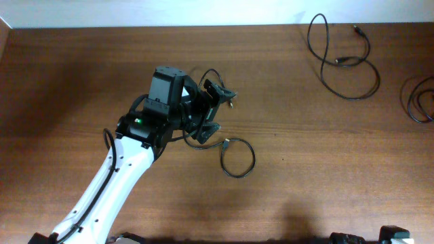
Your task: Untangle cables
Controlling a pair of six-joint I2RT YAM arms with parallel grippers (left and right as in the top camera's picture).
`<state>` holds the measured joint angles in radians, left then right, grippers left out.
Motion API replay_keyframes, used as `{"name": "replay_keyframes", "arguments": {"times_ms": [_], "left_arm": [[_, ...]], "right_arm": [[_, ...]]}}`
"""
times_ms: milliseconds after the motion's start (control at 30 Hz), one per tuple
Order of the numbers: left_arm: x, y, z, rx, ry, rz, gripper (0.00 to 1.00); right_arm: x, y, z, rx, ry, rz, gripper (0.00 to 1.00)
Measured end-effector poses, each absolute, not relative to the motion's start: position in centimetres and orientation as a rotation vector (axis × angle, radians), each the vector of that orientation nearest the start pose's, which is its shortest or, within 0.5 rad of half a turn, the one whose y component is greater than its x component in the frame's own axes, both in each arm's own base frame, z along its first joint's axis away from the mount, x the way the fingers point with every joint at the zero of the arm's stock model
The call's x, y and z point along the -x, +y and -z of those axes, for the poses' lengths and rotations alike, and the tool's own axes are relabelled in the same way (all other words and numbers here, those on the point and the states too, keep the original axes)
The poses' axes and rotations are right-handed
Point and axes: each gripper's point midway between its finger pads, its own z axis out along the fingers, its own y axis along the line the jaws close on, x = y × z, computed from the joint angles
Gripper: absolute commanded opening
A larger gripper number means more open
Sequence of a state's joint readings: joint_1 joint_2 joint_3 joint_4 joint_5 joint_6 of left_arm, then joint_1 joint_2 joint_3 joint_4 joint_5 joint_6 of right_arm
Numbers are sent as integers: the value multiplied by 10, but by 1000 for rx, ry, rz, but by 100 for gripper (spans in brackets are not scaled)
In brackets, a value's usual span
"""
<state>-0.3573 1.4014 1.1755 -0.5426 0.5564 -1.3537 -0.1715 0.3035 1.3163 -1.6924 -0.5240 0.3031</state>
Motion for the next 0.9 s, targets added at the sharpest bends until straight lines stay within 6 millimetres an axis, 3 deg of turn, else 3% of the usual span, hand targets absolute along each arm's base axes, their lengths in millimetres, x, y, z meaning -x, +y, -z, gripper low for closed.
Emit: {"name": "replay_keyframes", "arguments": {"times_ms": [233,533,800,900], "left_arm": [[-330,-220,-224,998,2516,1364,99],[-330,-220,-225,998,2516,1364,99],[-329,-220,-224,1002,2519,1359,99],[-325,-197,-199,1130,2544,1136,99]], "right_arm": [[-36,76,-290,-263,2212,-621,99],[-41,39,-281,-387,2213,-371,98],[-45,35,-287,-387,2184,-346,99],[-45,35,-287,-388,2184,-346,99]]}}
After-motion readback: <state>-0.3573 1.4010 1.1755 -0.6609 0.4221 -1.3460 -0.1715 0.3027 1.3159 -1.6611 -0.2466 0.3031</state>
